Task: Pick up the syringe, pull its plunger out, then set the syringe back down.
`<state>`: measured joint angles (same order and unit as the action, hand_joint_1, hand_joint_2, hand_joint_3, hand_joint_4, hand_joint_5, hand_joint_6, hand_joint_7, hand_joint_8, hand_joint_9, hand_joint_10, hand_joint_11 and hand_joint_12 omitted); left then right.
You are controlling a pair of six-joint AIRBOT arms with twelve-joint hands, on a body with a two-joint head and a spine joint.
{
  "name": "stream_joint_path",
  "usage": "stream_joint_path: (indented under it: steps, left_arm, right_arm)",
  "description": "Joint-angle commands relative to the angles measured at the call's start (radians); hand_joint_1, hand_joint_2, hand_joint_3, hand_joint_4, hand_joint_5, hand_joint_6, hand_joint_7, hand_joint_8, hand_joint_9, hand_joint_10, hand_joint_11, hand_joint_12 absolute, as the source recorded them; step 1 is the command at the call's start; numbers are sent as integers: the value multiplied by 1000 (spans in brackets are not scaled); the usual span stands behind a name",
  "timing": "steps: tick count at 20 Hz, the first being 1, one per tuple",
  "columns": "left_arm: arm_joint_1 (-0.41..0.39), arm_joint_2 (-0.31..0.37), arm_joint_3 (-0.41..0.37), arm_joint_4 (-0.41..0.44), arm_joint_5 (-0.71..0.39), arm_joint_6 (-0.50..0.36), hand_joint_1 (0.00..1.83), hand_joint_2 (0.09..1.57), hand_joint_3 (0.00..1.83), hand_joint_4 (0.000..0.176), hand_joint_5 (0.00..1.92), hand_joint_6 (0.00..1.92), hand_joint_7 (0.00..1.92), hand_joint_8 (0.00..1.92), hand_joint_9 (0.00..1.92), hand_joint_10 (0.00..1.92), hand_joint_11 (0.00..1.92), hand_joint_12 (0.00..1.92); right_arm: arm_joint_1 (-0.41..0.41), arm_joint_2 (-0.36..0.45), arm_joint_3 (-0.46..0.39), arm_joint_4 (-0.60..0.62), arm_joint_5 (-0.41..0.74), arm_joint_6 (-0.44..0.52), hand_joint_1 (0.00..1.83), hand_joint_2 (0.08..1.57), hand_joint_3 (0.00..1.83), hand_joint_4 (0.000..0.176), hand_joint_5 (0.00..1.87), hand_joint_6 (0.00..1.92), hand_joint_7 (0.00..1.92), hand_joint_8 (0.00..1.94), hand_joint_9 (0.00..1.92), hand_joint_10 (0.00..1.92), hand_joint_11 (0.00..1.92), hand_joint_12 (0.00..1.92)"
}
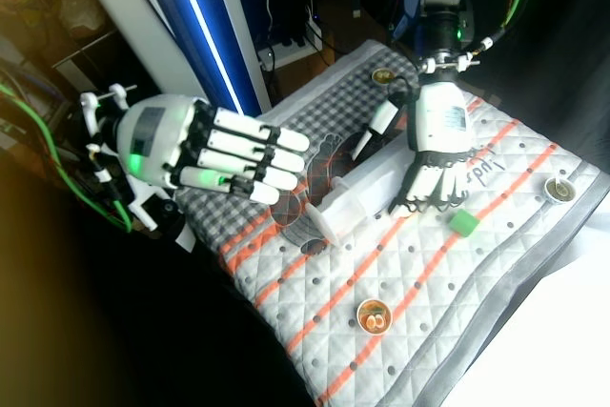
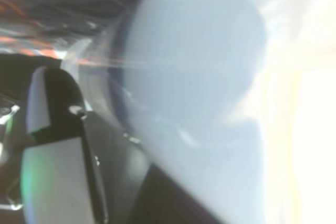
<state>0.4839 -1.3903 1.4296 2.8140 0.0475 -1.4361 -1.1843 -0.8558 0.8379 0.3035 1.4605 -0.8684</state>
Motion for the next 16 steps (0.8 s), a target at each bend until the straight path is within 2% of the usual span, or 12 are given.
stream_joint_path:
  steps: [1,2,3,4,5,7,9,12,13,14,15,16]
  left_arm:
    - [5,16,-5,-17,67,-1,1161,1284,0,0,824,1345,504,1493,250,1109,42,1665]
    - [3,30,-17,-30,92,-1,1163,1283,0,0,826,1328,501,1520,279,1115,71,1666]
    - [-3,52,-36,-47,129,-1,1176,1259,4,0,866,1254,535,1491,353,1026,13,1466]
    - [-8,72,-54,-57,159,0,1176,1258,1,0,861,1282,551,1453,367,926,2,1391]
    - [-14,102,-85,-61,198,0,1175,1260,1,0,845,1326,562,1432,383,887,0,1502]
    - [-20,153,-140,-57,263,1,1170,1270,0,0,830,1354,549,1451,359,998,0,1692]
    - [-21,209,-208,-35,328,1,1179,1257,0,0,849,1326,568,1432,376,1079,0,1755]
    - [-9,268,-293,13,392,1,1174,1265,0,0,844,1332,552,1436,309,1089,0,1786]
    - [-2,286,-319,29,409,1,1181,1257,0,0,855,1304,564,1448,340,1162,0,1831]
    - [5,302,-341,43,423,2,1185,1252,0,0,866,1275,568,1465,353,1250,0,1901]
    - [12,315,-360,50,436,2,1195,1238,0,0,893,1229,597,1441,361,1286,0,1917]
    - [24,333,-382,57,454,2,1197,1235,0,0,898,1219,603,1435,362,1294,1,1920]
  right_arm:
    - [12,1,5,-12,124,3,1078,1018,6,0,632,17,629,18,550,35,36,1103]
    - [12,1,5,-12,124,3,1081,1023,4,0,634,14,624,13,545,30,24,1138]
    - [12,1,6,-12,124,3,1070,1017,1,0,641,13,627,11,551,28,37,1115]
    - [12,1,6,-12,124,3,1068,1019,1,0,625,5,614,5,540,23,29,1109]
    - [12,1,6,-12,124,3,1065,1018,1,0,598,0,580,0,518,12,15,1138]
    - [13,0,6,-12,124,3,1036,995,0,0,569,0,519,0,484,1,2,1174]
    - [19,-1,6,-12,124,3,1015,993,0,0,497,0,429,0,416,0,0,1080]
    - [33,-4,7,-18,124,3,969,953,0,0,363,0,309,0,332,0,0,985]
    - [42,-7,9,-22,121,3,943,930,0,6,322,0,274,0,311,0,0,998]
    - [57,-13,13,-31,111,3,964,920,0,4,288,0,260,0,292,0,0,972]
    - [75,-19,19,-39,93,3,940,898,0,18,242,0,206,0,247,0,0,962]
    - [106,-34,32,-56,60,3,935,892,0,22,232,0,194,0,237,0,0,959]
